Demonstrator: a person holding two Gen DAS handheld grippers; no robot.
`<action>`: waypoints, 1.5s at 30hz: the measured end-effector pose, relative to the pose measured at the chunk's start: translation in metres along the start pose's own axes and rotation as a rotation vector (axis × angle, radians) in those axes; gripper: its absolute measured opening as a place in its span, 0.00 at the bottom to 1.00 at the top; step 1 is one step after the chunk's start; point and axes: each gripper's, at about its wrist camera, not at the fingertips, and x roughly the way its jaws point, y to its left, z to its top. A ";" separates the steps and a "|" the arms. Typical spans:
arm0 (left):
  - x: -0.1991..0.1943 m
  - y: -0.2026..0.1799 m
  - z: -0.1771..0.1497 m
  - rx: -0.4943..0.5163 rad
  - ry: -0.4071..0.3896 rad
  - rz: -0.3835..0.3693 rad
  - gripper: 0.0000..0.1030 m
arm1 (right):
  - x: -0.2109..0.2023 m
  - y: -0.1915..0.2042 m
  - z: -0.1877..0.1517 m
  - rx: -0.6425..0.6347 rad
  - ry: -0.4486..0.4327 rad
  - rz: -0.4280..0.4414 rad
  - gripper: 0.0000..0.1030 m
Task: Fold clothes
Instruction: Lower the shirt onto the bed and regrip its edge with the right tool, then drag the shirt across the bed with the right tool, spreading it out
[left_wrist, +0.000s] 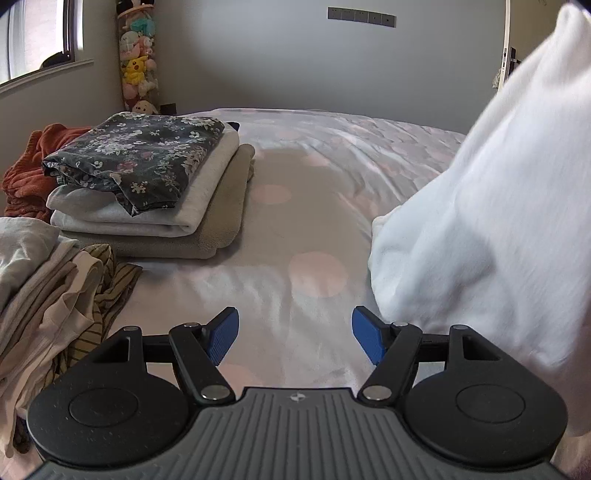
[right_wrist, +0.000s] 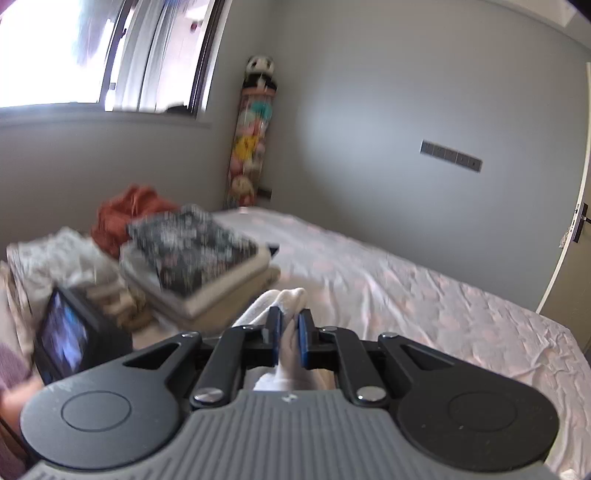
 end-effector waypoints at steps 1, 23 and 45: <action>0.000 0.001 0.000 -0.002 -0.001 -0.001 0.65 | -0.004 -0.003 0.005 0.016 -0.023 -0.008 0.11; 0.007 -0.017 -0.004 0.088 0.035 -0.052 0.65 | 0.037 -0.136 -0.141 0.194 0.480 -0.437 0.15; 0.014 -0.034 -0.012 0.165 0.078 -0.113 0.65 | 0.081 -0.106 -0.166 0.198 0.552 -0.214 0.08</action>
